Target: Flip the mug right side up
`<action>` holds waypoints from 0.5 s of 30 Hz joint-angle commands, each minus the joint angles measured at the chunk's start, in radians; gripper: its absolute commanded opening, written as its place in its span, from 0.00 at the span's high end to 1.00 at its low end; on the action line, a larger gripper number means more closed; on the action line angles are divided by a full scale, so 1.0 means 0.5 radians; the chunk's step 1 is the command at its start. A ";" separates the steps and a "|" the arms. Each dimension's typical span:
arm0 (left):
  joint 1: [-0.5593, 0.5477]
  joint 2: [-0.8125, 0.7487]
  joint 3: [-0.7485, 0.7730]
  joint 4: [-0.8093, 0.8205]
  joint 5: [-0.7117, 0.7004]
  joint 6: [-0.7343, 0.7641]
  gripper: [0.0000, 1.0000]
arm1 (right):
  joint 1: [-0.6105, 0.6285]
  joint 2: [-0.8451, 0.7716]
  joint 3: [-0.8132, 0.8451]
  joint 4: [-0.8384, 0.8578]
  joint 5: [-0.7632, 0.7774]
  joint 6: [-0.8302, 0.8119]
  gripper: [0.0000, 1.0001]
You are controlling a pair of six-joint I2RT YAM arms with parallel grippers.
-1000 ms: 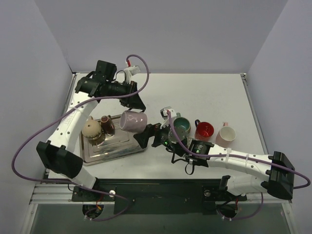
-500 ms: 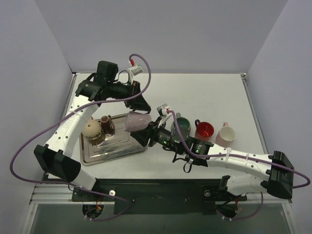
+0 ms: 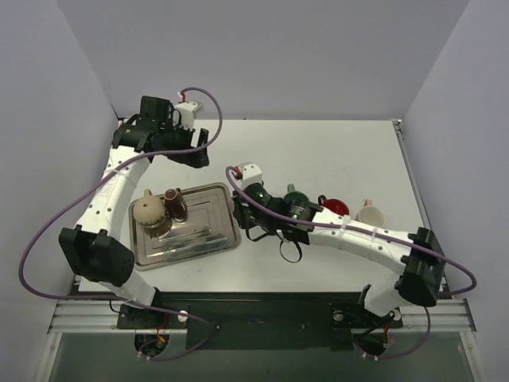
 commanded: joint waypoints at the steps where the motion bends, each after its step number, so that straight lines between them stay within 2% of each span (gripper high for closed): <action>1: 0.177 0.193 0.087 0.062 -0.670 0.300 0.09 | -0.172 0.330 0.358 -0.581 -0.063 -0.050 1.00; 2: 0.177 0.227 0.087 0.065 -0.810 0.315 0.09 | -0.208 0.452 0.460 -0.694 -0.078 -0.056 1.00; 4: 0.192 0.362 0.100 0.040 -0.897 0.371 0.09 | -0.249 0.621 0.619 -0.835 -0.115 -0.096 1.00; 8: 0.244 0.555 0.112 0.003 -0.919 0.398 0.08 | -0.331 0.880 0.807 -0.992 -0.210 -0.136 1.00; 15: 0.321 0.733 0.100 -0.138 -0.904 0.429 0.05 | -0.454 1.073 0.826 -1.005 -0.345 -0.117 0.98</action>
